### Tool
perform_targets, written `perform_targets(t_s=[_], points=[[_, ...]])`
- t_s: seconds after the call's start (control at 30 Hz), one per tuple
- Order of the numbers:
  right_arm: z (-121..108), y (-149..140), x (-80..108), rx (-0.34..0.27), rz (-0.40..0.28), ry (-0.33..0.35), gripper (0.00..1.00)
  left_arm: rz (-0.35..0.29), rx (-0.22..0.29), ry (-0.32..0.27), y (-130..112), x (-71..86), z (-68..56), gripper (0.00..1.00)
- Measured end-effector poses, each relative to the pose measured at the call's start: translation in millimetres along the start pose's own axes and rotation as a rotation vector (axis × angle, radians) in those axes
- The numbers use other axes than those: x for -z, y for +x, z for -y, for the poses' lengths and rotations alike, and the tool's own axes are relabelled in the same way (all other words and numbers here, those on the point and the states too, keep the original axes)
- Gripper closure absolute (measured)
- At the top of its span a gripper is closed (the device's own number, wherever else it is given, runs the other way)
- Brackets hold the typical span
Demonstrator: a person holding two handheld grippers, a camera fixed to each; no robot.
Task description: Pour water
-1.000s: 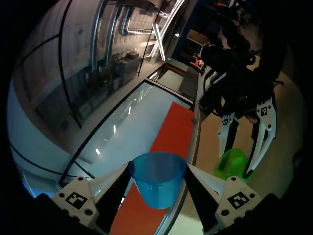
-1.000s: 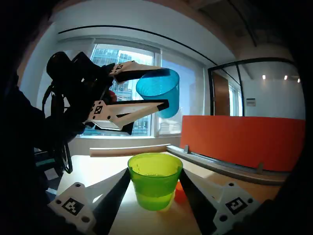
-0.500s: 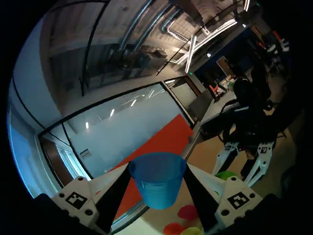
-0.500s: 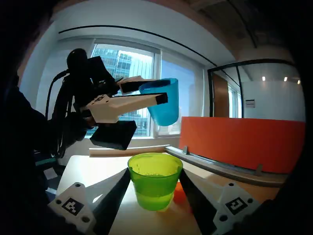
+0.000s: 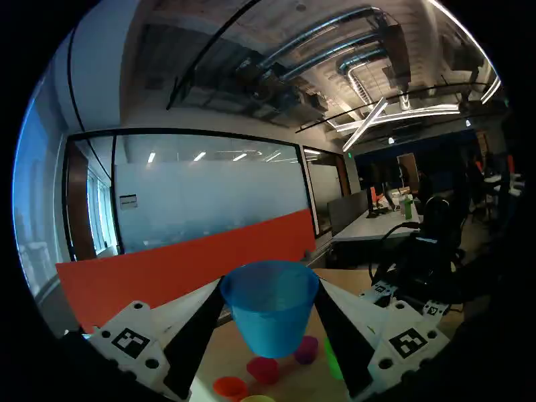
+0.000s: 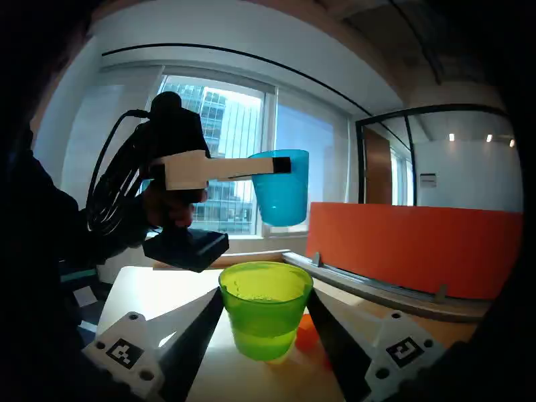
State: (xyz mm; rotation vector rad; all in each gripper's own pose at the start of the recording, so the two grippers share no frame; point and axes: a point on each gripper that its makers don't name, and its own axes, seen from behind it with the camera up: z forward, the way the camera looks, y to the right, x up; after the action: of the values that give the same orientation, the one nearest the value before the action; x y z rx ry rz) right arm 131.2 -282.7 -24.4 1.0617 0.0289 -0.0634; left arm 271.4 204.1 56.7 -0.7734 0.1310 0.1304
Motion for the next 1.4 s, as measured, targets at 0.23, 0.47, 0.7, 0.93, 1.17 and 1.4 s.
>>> perform_targets(t_s=[0.23,0.47,0.7,0.93,1.17,1.4], points=[[0,1,0.0,-0.001,0.002,-0.001,0.11,-0.005,0.029,-0.004,-2,1.0,4.2,0.12],[-4,1,2.4,-0.014,0.006,-0.014,0.11,0.010,0.041,0.004,-8,6.2,7.0,0.11],[-15,-2,12.7,-0.011,0.025,-0.045,0.11,0.031,0.055,0.019,-25,14.3,12.9,0.11],[-31,-5,29.1,-0.008,0.043,-0.088,0.11,0.060,0.055,0.027,-45,23.2,12.6,0.11],[-48,-5,48.2,-0.005,0.052,-0.135,0.11,0.085,0.058,0.030,-63,32.2,10.0,0.11],[-61,-1,64.4,-0.001,0.057,-0.173,0.11,0.099,0.057,0.037,-73,40.1,8.5,0.11]])
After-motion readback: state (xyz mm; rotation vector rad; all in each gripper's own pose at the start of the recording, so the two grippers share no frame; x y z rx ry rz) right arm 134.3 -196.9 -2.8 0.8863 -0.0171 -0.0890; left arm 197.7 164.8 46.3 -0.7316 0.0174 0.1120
